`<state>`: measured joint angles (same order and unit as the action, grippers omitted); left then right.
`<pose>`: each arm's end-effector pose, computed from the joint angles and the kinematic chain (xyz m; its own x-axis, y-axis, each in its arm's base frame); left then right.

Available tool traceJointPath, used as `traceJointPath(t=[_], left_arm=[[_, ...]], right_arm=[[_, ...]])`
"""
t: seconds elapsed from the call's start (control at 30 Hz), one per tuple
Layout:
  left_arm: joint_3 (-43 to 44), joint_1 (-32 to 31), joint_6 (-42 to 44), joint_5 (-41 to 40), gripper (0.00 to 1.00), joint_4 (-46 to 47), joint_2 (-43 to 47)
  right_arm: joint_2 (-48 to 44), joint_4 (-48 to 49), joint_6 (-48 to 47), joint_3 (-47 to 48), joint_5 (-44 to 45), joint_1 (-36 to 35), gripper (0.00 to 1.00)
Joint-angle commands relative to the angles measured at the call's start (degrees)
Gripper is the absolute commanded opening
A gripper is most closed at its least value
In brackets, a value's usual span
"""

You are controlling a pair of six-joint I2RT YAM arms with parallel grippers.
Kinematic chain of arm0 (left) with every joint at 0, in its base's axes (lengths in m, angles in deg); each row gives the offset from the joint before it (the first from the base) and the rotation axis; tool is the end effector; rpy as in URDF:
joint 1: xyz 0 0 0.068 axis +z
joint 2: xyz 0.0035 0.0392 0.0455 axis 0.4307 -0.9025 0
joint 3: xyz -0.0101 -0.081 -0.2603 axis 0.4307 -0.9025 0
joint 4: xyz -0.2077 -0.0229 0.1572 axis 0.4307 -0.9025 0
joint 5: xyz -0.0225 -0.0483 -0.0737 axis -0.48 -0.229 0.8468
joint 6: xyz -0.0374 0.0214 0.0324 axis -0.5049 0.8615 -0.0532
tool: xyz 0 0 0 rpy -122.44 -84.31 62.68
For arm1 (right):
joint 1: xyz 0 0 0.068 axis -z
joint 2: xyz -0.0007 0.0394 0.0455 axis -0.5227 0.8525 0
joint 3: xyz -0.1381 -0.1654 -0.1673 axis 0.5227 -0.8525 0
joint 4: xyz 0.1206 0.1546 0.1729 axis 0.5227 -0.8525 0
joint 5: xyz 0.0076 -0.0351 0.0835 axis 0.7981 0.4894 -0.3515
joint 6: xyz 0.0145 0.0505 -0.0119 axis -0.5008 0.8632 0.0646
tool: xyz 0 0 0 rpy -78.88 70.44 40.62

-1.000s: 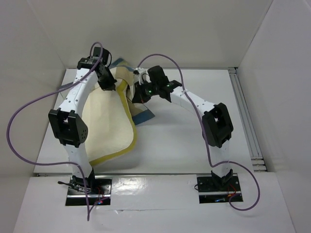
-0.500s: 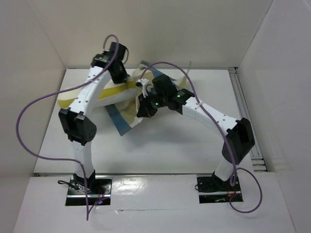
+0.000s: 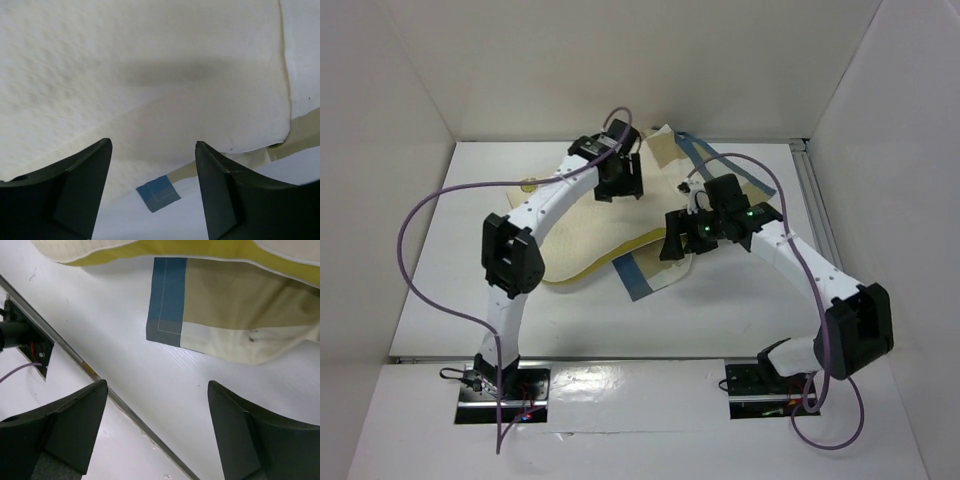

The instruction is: Put the pillow into the pillowcase

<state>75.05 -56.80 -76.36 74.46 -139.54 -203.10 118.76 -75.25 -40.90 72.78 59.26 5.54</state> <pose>0.4048 -0.2389 0.3043 -0.8161 -0.2382 -0.5265 -0.1173 0.9604 -0.2528 0.2527 0.1409 0.2780 -0.8006 -0.2303 -0.5532 -0.5194 0.7270 0.4491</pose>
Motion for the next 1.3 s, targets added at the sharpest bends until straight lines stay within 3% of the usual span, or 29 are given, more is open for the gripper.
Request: traceJointPath(t=[0.0, 0.13, 0.17, 0.23, 0.33, 0.47, 0.5, 0.53, 0.6, 0.73, 0.8, 0.87, 1.03, 1.27], left_arm=[[-1.0, 6.4, 4.5, -2.6, 0.78, 2.8, 8.4], [-0.4, 15.8, 5.7, -2.0, 0.71, 3.5, 5.6], [1.8, 19.5, 5.7, -2.0, 0.69, 2.8, 4.0], [2.5, 22.6, 4.9, -2.0, 0.68, 2.3, 1.2], [-0.2, 26.4, 4.4, -2.0, 0.65, 4.0, -1.8], [-8.5, 25.5, 3.8, 1.1, 0.59, 4.0, -1.3], [-14.2, 23.4, 3.1, 2.2, 0.58, 4.5, -0.1], [-17.3, 22.1, 2.6, 3.3, 0.58, 5.7, 3.4], [-23.4, 18.8, 1.6, 6.7, 0.58, 7.6, 7.9], [-38.1, 5.3, -7.7, 11.1, 0.63, 9.4, 20.5], [-40.4, 0.5, -8.4, 10.2, 0.69, 10.2, 26.9], [-40.4, 0.4, -7.7, 8.6, 0.71, 10.2, 29.3], [-36.7, 5.8, -2.4, 2.6, 0.71, 7.2, 31.6], [-36.9, 12.4, 0.6, 7.9, 0.68, 7.8, 27.3]], right_arm=[[-4.5, -4.6, 1.1, 4.7, 1.4, 2.7, 0.88], [-3.2, -7.5, -0.3, 11.5, 1.4, 3.5, 0.72], [-2.5, -6.8, -0.3, 12.4, 1.4, 3.5, 0.61], [0.2, -4.3, 1.3, 14.3, -0.3, 2.0, 0.51], [3.1, -1.6, 4.7, 15.5, 1.9, -0.7, 0.46], [4.5, -1.0, 7.5, 15.5, 6.6, 0.2, 0.45], [5.2, -1.6, 7.5, 16.2, 7.5, 0.8, 0.45], [5.8, -1.6, 7.5, 16.8, 8.6, 2.4, 0.46], [6.6, -2.8, 8.1, 17.9, 10.6, 4.0, 0.58], [10.1, -3.9, 8.1, 21.8, 17.6, 5.8, 0.81], [12.4, -5.9, 8.1, 23.8, 20.9, 5.8, 0.9], [15.4, -6.6, 8.8, 24.5, 26.2, 4.4, 0.94], [22.2, -6.6, 10.6, 24.5, 30.2, 2.1, 0.96], [27.6, -2.8, 13.5, 31.5, 35.3, -2.9, 0.98]])
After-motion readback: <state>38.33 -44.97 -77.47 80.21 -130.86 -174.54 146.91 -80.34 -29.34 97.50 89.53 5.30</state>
